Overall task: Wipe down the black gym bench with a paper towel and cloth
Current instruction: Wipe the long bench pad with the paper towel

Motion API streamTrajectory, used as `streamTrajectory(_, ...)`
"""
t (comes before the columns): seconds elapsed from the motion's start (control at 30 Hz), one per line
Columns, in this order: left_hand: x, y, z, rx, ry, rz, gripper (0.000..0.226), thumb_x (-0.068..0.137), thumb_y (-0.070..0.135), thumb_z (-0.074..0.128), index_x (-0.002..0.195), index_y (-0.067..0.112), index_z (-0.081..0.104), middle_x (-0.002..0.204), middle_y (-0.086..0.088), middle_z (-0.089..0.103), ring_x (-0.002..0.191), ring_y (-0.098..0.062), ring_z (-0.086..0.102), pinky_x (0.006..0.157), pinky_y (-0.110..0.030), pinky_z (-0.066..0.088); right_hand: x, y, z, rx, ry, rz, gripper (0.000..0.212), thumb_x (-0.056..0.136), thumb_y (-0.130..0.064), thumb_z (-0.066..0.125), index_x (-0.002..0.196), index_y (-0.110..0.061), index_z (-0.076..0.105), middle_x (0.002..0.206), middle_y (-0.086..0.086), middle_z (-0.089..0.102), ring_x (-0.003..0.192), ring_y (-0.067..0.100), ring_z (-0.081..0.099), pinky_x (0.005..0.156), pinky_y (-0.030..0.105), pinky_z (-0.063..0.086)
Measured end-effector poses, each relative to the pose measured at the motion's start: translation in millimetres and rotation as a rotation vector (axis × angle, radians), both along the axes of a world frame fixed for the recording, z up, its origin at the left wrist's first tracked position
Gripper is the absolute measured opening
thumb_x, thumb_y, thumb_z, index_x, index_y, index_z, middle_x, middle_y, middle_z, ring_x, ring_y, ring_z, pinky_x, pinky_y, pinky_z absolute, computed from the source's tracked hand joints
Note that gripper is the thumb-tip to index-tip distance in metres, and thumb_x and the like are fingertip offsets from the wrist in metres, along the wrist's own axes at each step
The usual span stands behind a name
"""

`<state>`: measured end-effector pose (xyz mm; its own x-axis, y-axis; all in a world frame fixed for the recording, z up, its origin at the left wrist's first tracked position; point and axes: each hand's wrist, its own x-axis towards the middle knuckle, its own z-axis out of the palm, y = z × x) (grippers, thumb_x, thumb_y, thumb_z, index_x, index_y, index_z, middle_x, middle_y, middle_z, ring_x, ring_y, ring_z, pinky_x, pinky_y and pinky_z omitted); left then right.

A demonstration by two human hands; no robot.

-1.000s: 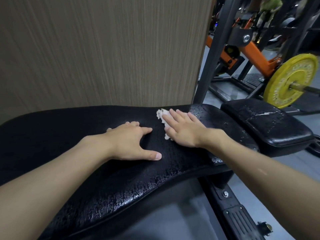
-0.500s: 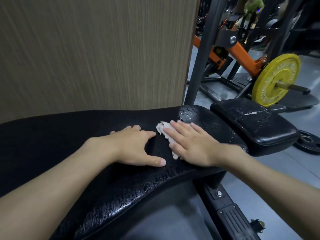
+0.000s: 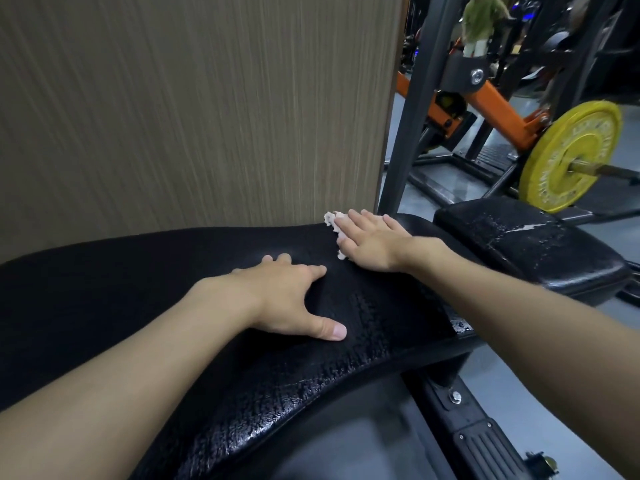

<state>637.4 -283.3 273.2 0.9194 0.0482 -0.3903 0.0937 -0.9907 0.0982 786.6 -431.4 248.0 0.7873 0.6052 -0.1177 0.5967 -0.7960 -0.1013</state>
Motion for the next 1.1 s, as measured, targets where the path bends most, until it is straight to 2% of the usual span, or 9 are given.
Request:
streamTrajectory(0.17,1,-1,2,-0.001,0.010,0.014,0.123,0.050,0.094,0.053,0.152,0.045,0.004,0.160,-0.015,0.012,0.149,-0.038,0.005,0.115,-0.057,0.021,-53,-48,-2,-0.010,-0.049,0.071,0.056,0.104,-0.047,0.015,0.158,-0.035,0.003,0.167,-0.005,-0.004,0.152,0.015,-0.007,0.122,0.041,-0.003)
streamTrajectory(0.23,0,-3,5,0.004,0.019,0.017,0.121,0.053,0.092,0.055,0.152,0.044,0.005,0.160,-0.015,0.013,0.149,-0.038,0.006,0.116,-0.056,0.022,-77,-73,-4,-0.037,-0.079,0.097,0.060,0.100,-0.053,0.005,0.157,-0.035,-0.001,0.167,-0.006,-0.007,0.152,0.013,-0.009,0.122,0.038,-0.005)
streamTrajectory(0.33,1,-6,10,0.017,0.021,0.007,0.119,0.056,0.089,0.059,0.153,0.040,0.009,0.153,-0.012,0.025,0.146,-0.038,0.019,0.114,-0.052,0.027,-109,-108,-6,-0.060,-0.105,0.122,0.074,0.086,-0.060,-0.012,0.156,-0.038,-0.008,0.166,-0.010,-0.013,0.151,0.010,-0.015,0.121,0.034,-0.010)
streamTrajectory(0.43,5,-15,14,-0.009,-0.039,-0.051,0.121,0.048,0.092,0.056,0.151,0.039,0.019,0.149,-0.003,0.033,0.140,-0.026,0.033,0.110,-0.052,0.034,-120,-126,-4,-0.073,-0.079,0.120,0.067,0.091,-0.059,-0.005,0.156,-0.040,-0.010,0.164,-0.013,-0.018,0.149,0.007,-0.020,0.120,0.034,-0.013)
streamTrajectory(0.5,6,-30,14,-0.028,-0.049,-0.092,0.120,0.050,0.093,0.054,0.152,0.040,0.016,0.159,-0.004,0.023,0.146,-0.026,0.023,0.113,-0.057,0.027,-111,-124,-1,-0.072,-0.075,0.110,0.069,0.090,-0.061,-0.003,0.156,-0.041,-0.007,0.164,-0.013,-0.016,0.149,0.007,-0.018,0.121,0.033,-0.012)
streamTrajectory(0.6,9,-49,11,0.015,-0.015,-0.089,0.111,0.063,0.086,0.057,0.153,0.040,0.011,0.163,-0.008,0.010,0.150,-0.036,0.006,0.112,-0.063,0.021,-79,-109,0,-0.065,-0.065,0.081,0.070,0.090,-0.063,-0.003,0.157,-0.039,-0.004,0.166,-0.010,-0.011,0.151,0.008,-0.013,0.121,0.035,-0.009)
streamTrajectory(0.73,15,-46,7,0.004,-0.004,-0.075,0.112,0.064,0.085,0.058,0.153,0.041,0.006,0.164,-0.010,0.001,0.149,-0.039,0.000,0.112,-0.067,0.019,-13,-78,-3,-0.059,-0.019,-0.002,0.057,0.104,-0.050,0.016,0.157,-0.039,-0.001,0.167,-0.006,-0.007,0.152,0.012,-0.009,0.122,0.039,-0.005)
streamTrajectory(0.93,24,-44,-1,-0.018,0.017,-0.065,0.118,0.059,0.087,0.059,0.152,0.042,0.002,0.163,-0.014,-0.005,0.148,-0.041,-0.006,0.115,-0.063,0.016,61,-42,-8,-0.013,-0.005,-0.068,0.059,0.100,-0.053,0.014,0.157,-0.038,0.010,0.164,-0.004,0.016,0.151,0.016,0.007,0.121,0.048,0.006)
streamTrajectory(1.1,27,-41,-4,-0.026,0.012,-0.056,0.121,0.055,0.090,0.058,0.152,0.044,0.001,0.163,-0.012,-0.005,0.149,-0.040,-0.007,0.115,-0.063,0.016,62,-39,-3,-0.011,0.018,-0.127,0.059,0.101,-0.053,0.014,0.157,-0.035,0.014,0.164,-0.001,0.017,0.152,0.020,0.007,0.120,0.048,0.007)
